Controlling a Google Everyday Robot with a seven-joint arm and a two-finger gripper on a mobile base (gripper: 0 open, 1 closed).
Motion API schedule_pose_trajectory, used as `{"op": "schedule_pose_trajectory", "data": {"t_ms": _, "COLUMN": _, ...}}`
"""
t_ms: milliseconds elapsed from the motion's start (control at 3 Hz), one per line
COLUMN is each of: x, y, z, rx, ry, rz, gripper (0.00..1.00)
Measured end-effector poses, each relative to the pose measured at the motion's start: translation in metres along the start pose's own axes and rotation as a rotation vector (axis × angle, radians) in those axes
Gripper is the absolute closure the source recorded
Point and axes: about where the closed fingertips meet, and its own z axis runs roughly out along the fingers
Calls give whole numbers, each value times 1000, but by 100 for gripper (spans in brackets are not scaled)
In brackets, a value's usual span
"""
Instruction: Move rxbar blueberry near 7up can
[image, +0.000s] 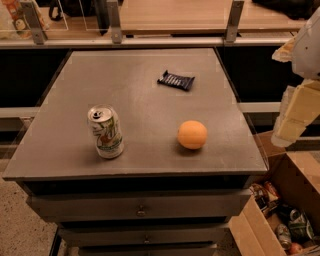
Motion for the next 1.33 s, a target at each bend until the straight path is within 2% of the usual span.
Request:
{"op": "schedule_pose_trajectory", "data": {"t_ms": 1000, "x": -56, "y": -61, "z": 47, "rx": -10, "ry": -41, "rz": -111, "gripper": 0}}
{"op": "schedule_pose_trajectory", "data": {"t_ms": 1333, "x": -78, "y": -87, "z": 69, "rx": -13, "ry": -52, "rz": -128, "gripper": 0}}
